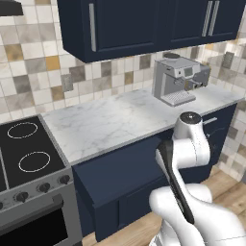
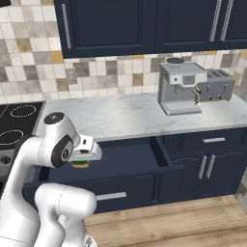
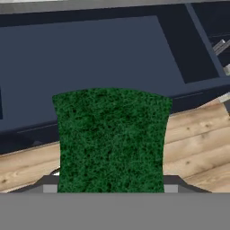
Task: Restock the sink supplies by placing the sponge and soap dispenser on the counter and next to the sink. Make sure the soap dispenser is upright.
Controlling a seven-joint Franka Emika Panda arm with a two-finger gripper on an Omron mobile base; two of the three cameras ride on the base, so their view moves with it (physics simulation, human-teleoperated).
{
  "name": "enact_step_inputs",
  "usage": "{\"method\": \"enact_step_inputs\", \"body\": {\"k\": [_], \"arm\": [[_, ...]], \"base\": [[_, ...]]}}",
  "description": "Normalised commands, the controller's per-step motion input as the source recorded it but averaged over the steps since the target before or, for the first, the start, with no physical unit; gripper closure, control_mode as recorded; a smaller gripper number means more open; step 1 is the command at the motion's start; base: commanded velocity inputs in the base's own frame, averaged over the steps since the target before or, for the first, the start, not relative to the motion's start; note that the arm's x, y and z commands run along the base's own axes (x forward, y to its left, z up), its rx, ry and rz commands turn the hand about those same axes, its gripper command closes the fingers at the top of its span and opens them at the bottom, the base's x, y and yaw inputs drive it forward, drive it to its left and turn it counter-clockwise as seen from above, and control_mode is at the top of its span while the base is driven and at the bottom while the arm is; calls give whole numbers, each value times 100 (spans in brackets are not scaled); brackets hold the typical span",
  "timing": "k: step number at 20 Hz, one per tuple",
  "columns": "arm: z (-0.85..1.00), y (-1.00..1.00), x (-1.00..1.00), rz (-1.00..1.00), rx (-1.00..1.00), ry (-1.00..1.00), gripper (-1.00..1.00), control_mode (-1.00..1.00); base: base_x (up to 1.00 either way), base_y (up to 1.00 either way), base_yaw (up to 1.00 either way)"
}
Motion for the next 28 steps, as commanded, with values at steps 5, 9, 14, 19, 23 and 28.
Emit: {"method": "enact_step_inputs", "body": {"k": [5,9,14,19,23,28], "arm": [[1,1,-4,-1,0,0,100,-100],[0,0,-20,-18,1,0,100,-100],[0,0,0,0,0,0,100,100],[0,0,0,0,0,0,100,100],[0,0,0,0,0,0,100,100],[0,0,0,0,0,0,100,100]], "base": [[0,0,0],[0,0,0],[-53,2,-80],[-31,4,-95],[-17,0,-99],[-9,0,-100]]}}
